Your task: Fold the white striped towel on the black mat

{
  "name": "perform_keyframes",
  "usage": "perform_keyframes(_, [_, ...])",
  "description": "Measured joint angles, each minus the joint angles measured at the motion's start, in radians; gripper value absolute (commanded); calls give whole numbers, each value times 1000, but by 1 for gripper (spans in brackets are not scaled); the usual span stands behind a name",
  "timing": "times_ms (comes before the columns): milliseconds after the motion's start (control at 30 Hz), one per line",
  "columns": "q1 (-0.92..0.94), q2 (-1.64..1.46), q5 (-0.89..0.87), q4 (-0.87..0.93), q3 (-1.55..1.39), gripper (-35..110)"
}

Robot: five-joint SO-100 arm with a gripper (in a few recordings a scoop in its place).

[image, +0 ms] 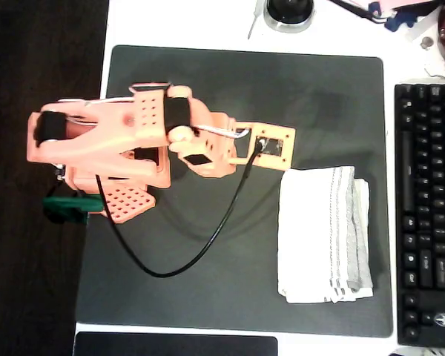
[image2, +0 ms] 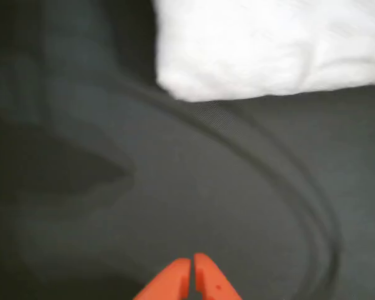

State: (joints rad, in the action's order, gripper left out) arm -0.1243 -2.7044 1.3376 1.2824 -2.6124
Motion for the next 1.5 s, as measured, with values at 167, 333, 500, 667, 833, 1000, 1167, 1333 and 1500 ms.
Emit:
perform_keyframes(167, [18,-153,37,6,-143,0])
perform_keyframes(333, [72,-291,98,-3,-275,0])
perform_keyframes(500, [84,-405,112,-3,-376,0])
perform_keyframes(667, [86,-482,129,-15,-463,0])
perform_keyframes(833, [101,-552,144,-15,-517,0])
perform_keyframes(1000, [98,-561,147,-6,-523,0])
perform_keyframes(1167, [91,-592,155,43,-523,0])
perform_keyframes(1333, [92,-606,160,63,-523,0])
perform_keyframes(1500, [109,-623,160,72,-523,0])
